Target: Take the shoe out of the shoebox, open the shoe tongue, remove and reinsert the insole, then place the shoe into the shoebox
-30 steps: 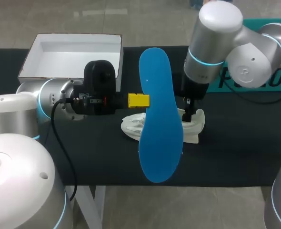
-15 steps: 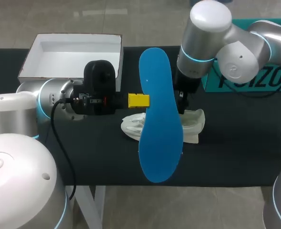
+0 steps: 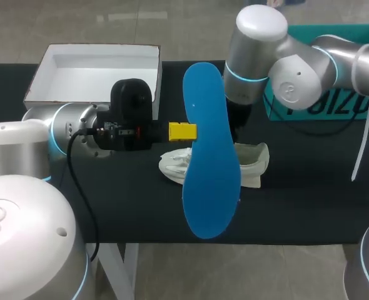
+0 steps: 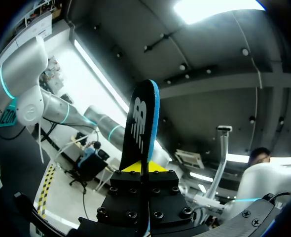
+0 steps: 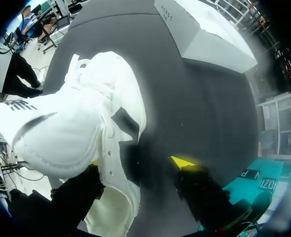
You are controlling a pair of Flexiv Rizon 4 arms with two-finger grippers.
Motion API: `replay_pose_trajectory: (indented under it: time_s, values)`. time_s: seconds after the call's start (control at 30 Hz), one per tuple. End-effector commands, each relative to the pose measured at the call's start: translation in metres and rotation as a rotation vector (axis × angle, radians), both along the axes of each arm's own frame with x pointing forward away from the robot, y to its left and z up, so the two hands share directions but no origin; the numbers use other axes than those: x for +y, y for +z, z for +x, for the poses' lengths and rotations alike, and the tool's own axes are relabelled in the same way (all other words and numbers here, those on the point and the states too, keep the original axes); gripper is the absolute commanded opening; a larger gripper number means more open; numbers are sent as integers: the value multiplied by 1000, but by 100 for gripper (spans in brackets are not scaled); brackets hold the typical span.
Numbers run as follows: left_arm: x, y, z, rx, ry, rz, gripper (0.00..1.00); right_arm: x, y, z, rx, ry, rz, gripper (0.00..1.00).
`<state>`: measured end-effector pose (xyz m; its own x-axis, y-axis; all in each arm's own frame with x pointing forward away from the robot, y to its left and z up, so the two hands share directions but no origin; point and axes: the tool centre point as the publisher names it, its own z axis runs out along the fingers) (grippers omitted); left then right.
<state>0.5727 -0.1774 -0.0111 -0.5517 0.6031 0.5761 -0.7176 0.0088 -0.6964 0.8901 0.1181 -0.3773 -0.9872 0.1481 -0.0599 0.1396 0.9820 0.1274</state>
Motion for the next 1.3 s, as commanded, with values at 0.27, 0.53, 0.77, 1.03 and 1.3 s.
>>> replay_pose_trajectory:
  time_s: [0.27,0.53,0.77,1.03,1.3]
  values:
    - [0,-2,0,1,1,-3,0,-2,3,-7,19,18,17,0]
    - [0,-2,0,1,1,-3,0,-8,50,-34,73,-494,100,0]
    - [0,-2,0,1,1,-3,0,3,58,-37,-9,-964,104,0]
    - [0,-2,0,1,1,-3,0,19,65,-31,-65,-1156,219,0]
    - [0,-2,0,1,1,-3,0,23,65,-27,-74,-1064,219,0]
